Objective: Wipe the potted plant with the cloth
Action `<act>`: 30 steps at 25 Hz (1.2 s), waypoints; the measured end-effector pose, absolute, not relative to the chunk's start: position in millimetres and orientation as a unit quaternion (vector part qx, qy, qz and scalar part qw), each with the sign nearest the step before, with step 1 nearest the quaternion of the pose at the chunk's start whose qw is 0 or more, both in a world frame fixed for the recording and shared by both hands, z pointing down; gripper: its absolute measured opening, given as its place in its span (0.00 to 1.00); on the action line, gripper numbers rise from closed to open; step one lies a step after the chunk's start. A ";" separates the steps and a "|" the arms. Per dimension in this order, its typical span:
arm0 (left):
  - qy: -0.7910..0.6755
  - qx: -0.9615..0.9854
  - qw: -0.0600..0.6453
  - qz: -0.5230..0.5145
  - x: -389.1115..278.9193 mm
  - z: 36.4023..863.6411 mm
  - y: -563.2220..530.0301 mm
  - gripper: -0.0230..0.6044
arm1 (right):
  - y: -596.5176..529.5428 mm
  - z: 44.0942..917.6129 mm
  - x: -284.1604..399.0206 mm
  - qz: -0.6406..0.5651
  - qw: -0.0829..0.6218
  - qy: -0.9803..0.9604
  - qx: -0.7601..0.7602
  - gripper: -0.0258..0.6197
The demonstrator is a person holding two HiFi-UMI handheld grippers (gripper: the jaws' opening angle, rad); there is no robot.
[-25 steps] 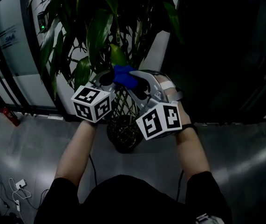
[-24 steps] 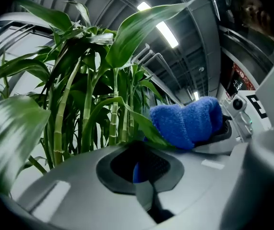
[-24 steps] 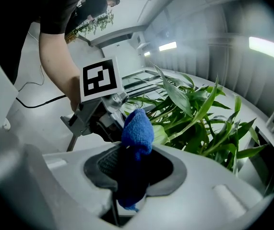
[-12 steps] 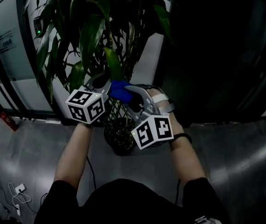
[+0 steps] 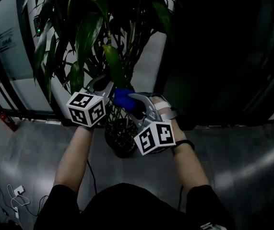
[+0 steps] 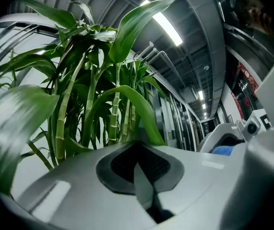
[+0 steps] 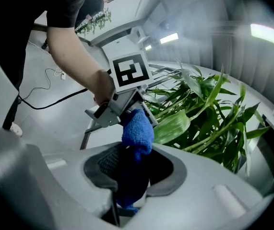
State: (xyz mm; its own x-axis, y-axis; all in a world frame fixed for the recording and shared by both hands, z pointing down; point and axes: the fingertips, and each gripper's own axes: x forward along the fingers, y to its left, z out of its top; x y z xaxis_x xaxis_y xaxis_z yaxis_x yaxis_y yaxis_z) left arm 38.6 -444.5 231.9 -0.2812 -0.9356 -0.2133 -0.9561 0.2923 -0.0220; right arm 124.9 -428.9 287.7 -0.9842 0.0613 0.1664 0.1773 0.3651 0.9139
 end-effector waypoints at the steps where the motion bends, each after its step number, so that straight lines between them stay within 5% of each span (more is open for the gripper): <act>1: 0.800 -0.591 0.089 0.055 40.2 235.1 -444.6 0.05 | -430.2 290.0 126.4 -0.556 0.053 -0.826 -0.073 0.21; 10: 0.816 -0.575 0.049 0.034 54.4 273.5 -433.7 0.05 | -433.3 314.8 138.6 -0.500 0.044 -0.859 -0.096 0.21; 17: 0.827 -0.560 0.014 0.039 85.9 304.3 -407.3 0.05 | -440.4 310.1 164.9 -0.349 -0.017 -0.931 -0.105 0.21; 30: 0.832 -0.548 0.040 0.077 148.1 304.6 -286.5 0.05 | -410.2 290.3 237.2 -0.127 -0.095 -0.985 -0.061 0.21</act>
